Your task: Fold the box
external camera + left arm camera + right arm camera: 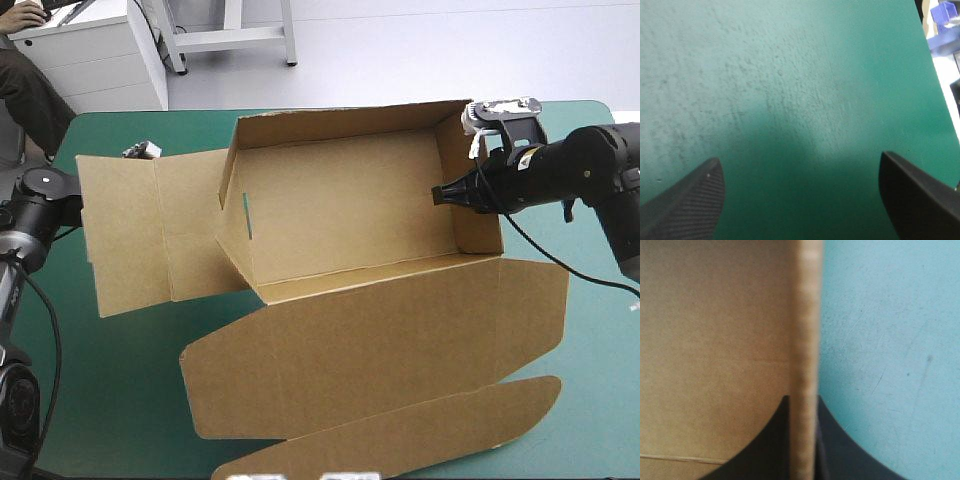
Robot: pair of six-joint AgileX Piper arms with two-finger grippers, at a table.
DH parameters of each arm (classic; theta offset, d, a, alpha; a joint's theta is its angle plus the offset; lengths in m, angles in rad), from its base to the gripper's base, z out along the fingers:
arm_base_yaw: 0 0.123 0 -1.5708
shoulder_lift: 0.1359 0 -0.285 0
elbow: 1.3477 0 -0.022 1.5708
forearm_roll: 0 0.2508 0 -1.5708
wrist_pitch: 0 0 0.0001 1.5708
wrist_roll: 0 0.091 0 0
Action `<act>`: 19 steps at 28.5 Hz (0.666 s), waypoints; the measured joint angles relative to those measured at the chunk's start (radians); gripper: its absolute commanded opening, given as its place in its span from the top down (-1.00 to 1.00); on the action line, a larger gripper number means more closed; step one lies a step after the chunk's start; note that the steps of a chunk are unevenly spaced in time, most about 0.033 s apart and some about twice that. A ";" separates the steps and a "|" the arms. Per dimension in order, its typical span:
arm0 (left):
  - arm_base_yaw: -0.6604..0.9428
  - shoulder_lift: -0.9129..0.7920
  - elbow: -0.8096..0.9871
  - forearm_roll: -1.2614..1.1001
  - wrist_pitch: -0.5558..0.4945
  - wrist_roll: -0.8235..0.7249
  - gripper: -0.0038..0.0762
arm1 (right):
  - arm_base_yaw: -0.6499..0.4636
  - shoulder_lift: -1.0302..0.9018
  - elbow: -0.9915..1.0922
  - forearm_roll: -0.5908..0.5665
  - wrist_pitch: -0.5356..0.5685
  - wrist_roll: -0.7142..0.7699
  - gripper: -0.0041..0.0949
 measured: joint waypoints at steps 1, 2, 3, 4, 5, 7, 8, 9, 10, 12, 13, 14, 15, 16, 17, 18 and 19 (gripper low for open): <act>-0.007 0.000 0.000 -0.003 0.004 0.006 -0.59 | 0.000 0.007 0.000 -0.002 -0.011 0.004 0.93; -0.011 0.000 0.000 -0.010 0.007 0.012 -0.59 | 0.000 0.015 0.000 -0.008 -0.024 0.009 0.93; -0.013 0.000 0.000 -0.021 0.008 0.013 -0.59 | 0.000 0.019 0.000 -0.014 -0.041 0.014 0.93; -0.014 0.000 0.000 -0.034 0.007 0.016 -0.59 | 0.000 0.025 0.000 -0.026 -0.058 0.022 0.93; -0.014 0.000 0.000 -0.051 0.007 0.020 -0.59 | 0.000 0.029 0.000 -0.039 -0.075 0.030 0.93; -0.015 0.000 0.000 -0.139 0.014 0.047 -0.59 | 0.000 0.045 0.000 -0.080 -0.107 0.048 0.93; -0.015 0.000 0.000 -0.174 0.015 0.057 -0.59 | 0.000 0.050 0.000 -0.089 -0.111 0.048 0.93; -0.015 0.000 0.000 -0.212 0.015 0.066 -0.59 | 0.000 0.056 0.000 -0.101 -0.117 0.058 0.93; -0.015 0.000 0.000 -0.253 0.015 0.072 -0.59 | 0.000 0.062 0.000 -0.112 -0.120 0.066 0.93; -0.017 0.000 0.000 -0.335 0.014 0.080 -0.59 | 0.000 0.073 0.000 -0.128 -0.123 0.078 0.93; -0.019 0.000 0.000 -0.367 0.014 0.081 -0.59 | 0.000 0.077 0.000 -0.132 -0.127 0.084 0.93; -0.025 0.000 0.000 -0.402 0.011 0.084 -0.59 | 0.000 0.080 0.000 -0.134 -0.128 0.088 0.93; -0.032 0.000 0.000 -0.433 0.009 0.084 -0.59 | 0.000 0.083 0.000 -0.139 -0.133 0.092 0.93; -0.044 0.000 -0.001 -0.450 0.008 0.084 -0.59 | 0.000 0.085 0.000 -0.142 -0.135 0.095 0.93; -0.058 0.000 -0.006 -0.465 0.008 0.085 -0.59 | 0.000 0.086 0.000 -0.146 -0.137 0.096 0.93; -0.074 0.000 -0.012 -0.476 0.008 0.086 -0.59 | 0.000 0.086 0.000 -0.150 -0.139 0.097 0.93; -0.088 0.000 -0.019 -0.481 0.008 0.087 -0.59 | 0.000 0.087 0.000 -0.153 -0.141 0.097 0.93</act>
